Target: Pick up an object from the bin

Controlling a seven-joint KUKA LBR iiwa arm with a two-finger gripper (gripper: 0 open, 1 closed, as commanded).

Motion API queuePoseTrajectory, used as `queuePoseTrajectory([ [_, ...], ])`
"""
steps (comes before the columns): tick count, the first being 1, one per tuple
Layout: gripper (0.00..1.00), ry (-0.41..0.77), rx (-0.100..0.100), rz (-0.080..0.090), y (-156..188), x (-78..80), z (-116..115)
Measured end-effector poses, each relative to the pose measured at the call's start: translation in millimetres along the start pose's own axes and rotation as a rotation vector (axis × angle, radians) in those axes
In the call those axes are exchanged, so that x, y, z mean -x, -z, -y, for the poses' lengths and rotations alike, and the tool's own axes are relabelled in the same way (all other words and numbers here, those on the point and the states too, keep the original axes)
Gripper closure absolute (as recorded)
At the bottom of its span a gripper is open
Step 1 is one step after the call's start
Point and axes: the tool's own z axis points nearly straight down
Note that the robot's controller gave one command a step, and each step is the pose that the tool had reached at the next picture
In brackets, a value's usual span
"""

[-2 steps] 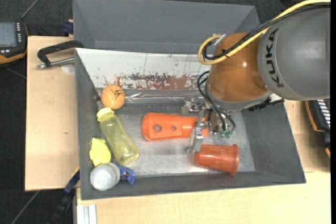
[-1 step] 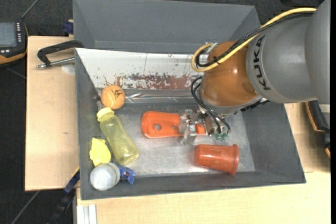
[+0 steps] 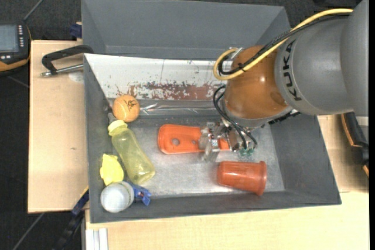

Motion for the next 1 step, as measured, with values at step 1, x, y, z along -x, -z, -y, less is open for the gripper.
queuePoseTrajectory([
  [1,1.00,0.030,0.001,0.003,-5.2,6.8,5.5],
])
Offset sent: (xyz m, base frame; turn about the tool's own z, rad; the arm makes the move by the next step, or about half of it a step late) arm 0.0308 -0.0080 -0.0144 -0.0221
